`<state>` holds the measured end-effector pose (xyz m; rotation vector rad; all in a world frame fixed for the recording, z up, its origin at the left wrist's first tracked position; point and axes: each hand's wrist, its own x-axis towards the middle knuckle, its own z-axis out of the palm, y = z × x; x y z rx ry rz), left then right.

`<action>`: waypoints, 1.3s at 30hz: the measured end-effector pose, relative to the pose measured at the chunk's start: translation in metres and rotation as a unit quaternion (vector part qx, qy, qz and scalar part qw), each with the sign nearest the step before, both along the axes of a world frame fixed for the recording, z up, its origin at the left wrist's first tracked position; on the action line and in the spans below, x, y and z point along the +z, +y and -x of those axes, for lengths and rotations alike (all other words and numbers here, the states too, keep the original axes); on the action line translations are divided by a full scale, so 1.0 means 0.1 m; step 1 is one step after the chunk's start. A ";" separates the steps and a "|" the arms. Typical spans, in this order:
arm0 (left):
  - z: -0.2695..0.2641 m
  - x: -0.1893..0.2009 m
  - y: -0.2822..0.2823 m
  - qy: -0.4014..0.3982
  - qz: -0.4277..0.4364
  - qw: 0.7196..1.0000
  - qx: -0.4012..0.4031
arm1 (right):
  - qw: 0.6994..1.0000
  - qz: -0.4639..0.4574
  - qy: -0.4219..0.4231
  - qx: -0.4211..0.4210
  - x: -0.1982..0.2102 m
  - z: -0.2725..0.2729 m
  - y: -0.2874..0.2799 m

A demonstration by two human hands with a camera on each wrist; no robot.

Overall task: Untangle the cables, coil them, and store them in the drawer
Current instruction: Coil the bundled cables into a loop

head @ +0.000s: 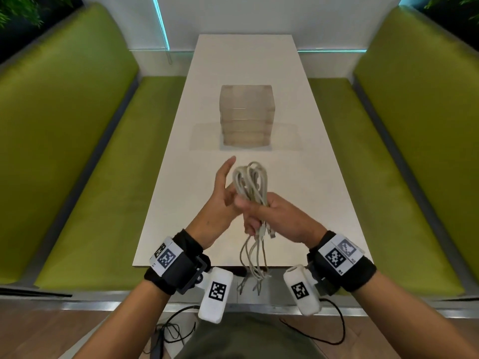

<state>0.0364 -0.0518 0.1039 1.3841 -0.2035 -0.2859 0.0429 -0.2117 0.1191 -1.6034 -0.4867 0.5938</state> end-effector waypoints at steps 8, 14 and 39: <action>0.18 -0.19 -0.15 -0.038 -0.087 0.988 -0.125 | 0.996 -0.076 0.013 -0.047 -0.01 -0.03 -0.11; 0.28 -0.37 -0.18 0.001 -0.083 0.990 -0.115 | 0.976 -0.165 0.057 -0.132 0.11 -0.09 -0.14; 0.28 -0.04 -0.09 0.076 -0.007 0.988 -0.138 | 0.905 0.345 -0.054 0.244 0.72 -0.31 -0.37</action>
